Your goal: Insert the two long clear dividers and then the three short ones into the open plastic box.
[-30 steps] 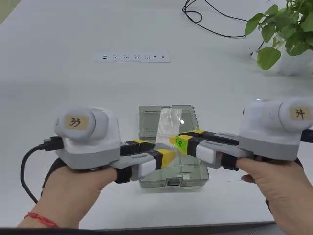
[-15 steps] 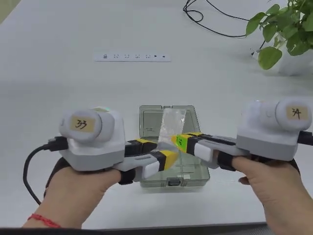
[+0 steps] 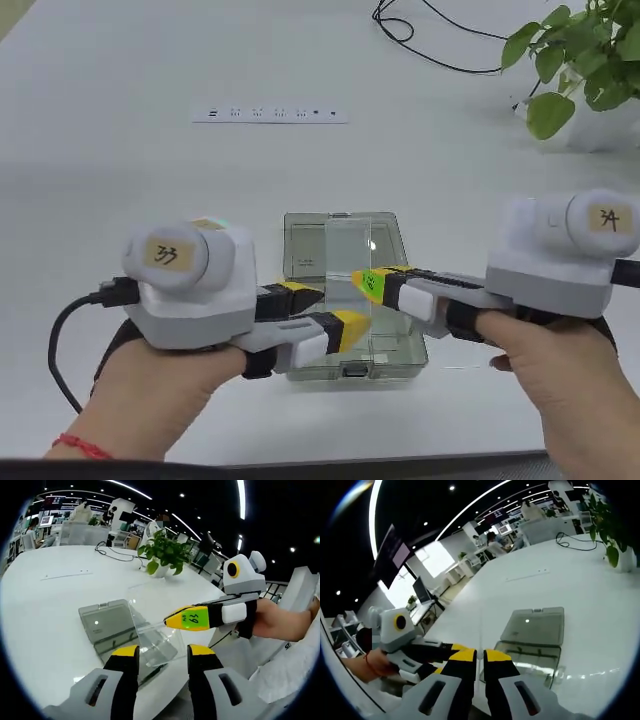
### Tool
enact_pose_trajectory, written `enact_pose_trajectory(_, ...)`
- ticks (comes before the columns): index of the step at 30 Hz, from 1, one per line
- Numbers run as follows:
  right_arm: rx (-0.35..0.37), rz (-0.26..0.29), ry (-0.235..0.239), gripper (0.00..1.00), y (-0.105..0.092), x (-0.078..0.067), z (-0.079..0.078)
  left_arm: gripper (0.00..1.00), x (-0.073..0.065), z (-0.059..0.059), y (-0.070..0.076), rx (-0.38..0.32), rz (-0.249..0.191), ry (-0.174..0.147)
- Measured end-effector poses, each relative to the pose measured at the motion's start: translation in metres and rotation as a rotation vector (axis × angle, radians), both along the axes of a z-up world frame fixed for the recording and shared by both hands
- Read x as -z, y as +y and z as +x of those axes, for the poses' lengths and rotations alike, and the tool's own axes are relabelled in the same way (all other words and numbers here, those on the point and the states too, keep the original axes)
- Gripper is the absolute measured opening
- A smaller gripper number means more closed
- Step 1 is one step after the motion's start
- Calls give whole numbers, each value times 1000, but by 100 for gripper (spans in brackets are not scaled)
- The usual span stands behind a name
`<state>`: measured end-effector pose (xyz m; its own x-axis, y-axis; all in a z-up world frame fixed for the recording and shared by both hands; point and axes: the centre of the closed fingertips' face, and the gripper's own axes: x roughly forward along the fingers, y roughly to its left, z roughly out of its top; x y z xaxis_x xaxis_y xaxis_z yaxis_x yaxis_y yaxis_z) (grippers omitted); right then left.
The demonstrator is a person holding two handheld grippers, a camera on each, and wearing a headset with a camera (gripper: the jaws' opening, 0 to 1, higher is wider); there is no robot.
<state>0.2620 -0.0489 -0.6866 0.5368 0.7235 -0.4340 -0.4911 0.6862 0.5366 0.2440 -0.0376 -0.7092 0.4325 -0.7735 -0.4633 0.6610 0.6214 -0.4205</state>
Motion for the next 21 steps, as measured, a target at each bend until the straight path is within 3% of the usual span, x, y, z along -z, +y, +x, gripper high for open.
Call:
enact_pose_trajectory(6, 8, -4, 3, 7, -3, -2, 0, 42, 0, -2, 5, 18, 4, -14)
enact_pose_trajectory(13, 12, -27, 6, 7, -9, -1, 2, 52, 4, -2, 15, 68, 34, -82)
enact_pose_trajectory(21, 19, -44, 16, 7, -17, -2, 7, 72, 13, 2, 30, 119, 81, -142)
